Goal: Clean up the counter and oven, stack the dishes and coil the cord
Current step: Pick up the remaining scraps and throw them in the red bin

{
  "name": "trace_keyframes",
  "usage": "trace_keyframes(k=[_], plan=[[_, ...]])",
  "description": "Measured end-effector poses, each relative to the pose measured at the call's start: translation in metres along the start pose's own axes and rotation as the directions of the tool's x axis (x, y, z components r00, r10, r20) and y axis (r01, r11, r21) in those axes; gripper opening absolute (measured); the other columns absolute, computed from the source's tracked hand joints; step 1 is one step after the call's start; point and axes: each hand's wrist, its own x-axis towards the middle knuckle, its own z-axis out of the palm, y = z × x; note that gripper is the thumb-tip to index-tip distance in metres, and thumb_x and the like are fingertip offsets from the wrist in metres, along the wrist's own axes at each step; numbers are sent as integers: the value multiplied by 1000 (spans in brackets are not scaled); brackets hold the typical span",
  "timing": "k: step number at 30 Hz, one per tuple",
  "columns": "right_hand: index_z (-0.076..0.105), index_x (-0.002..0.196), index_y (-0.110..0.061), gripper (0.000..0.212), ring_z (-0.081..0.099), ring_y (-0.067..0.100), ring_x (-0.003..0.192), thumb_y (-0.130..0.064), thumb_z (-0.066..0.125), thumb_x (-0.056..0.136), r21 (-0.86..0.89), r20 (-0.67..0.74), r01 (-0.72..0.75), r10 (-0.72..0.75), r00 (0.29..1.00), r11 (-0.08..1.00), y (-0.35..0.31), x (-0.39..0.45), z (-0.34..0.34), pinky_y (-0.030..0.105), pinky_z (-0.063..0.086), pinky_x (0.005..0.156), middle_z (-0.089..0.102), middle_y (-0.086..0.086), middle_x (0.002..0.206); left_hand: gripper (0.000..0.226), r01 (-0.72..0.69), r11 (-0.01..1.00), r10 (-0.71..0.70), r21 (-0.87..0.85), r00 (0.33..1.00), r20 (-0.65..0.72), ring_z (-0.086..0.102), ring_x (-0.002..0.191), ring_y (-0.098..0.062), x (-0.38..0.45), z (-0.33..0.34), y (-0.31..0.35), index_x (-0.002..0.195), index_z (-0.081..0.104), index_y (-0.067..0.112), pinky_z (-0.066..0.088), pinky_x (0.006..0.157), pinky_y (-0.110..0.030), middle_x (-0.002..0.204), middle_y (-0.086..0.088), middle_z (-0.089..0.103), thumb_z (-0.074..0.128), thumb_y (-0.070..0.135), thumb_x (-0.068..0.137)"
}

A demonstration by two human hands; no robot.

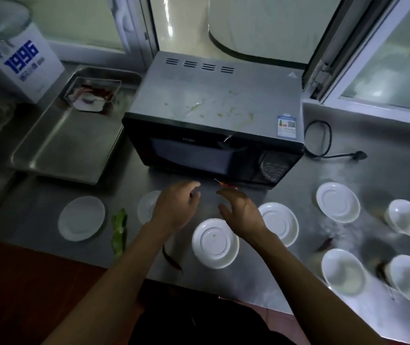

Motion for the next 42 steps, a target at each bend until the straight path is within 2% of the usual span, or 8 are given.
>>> trace_keyframes(k=[5, 10, 13, 17, 21, 26, 31, 42], plan=[[67, 115, -14, 30, 65, 27, 99, -10, 65, 86, -13, -214, 123, -123, 969, 992, -7, 5, -38, 41, 55, 82, 70, 6, 112, 26, -182, 983, 180, -3, 974, -137, 65, 98, -26, 28, -8, 21, 112, 69, 13, 54, 85, -41, 106, -4, 71, 60, 24, 91], [70, 111, -7, 26, 63, 27, 96, -5, 67, 85, -73, -425, 188, -201, 882, 979, -22, 19, -70, 38, 54, 82, 71, 9, 108, 23, -318, 946, 326, 70, 919, -222, 65, 92, -25, 47, -27, 38, 112, 70, 12, 56, 77, -41, 100, -5, 71, 64, 19, 91], [70, 113, -9, 28, 61, 28, 97, -6, 66, 86, -93, -490, 156, -182, 853, 983, -29, 36, -87, 38, 52, 85, 70, 9, 110, 24, -391, 916, 401, 87, 886, -233, 64, 94, -24, 59, -44, 51, 114, 69, 14, 54, 78, -40, 101, -3, 70, 61, 22, 92], [70, 112, -8, 26, 59, 35, 95, -11, 66, 86, -154, -520, 62, -134, 843, 986, -31, 67, -104, 47, 51, 82, 69, 12, 106, 24, -415, 904, 428, 106, 875, -226, 62, 96, -24, 79, -59, 54, 112, 69, 16, 53, 81, -41, 101, -1, 70, 61, 24, 91], [70, 115, -7, 31, 57, 40, 100, -17, 67, 86, -180, -526, -113, 1, 850, 977, -33, 95, -114, 53, 49, 85, 66, 15, 108, 24, -435, 893, 449, 114, 873, -188, 61, 99, -25, 98, -67, 48, 113, 69, 15, 52, 83, -44, 103, -1, 70, 60, 24, 93], [68, 117, -9, 29, 49, 34, 109, -23, 60, 93, -219, -478, -270, 138, 868, 938, -40, 116, -121, 47, 38, 92, 59, 13, 113, 19, -471, 874, 485, 115, 851, -199, 60, 99, -25, 112, -73, 48, 109, 69, 15, 52, 81, -46, 102, 0, 69, 63, 21, 91], [70, 100, -10, 23, 48, 30, 102, -26, 55, 95, -249, -469, -314, 169, 867, 916, -43, 126, -118, 44, 36, 86, 56, 9, 103, 19, -479, 872, 490, 103, 850, -195, 60, 102, -24, 120, -74, 44, 108, 70, 15, 51, 82, -47, 103, 0, 69, 64, 20, 91], [72, 100, -12, 13, 57, 34, 91, -13, 60, 94, -257, -513, -233, 72, 856, 938, -42, 128, -111, 41, 31, 80, 67, 9, 92, 19, -486, 869, 494, 92, 845, -205, 59, 103, -23, 128, -74, 34, 108, 70, 14, 50, 80, -46, 104, 1, 69, 64, 18, 90]])
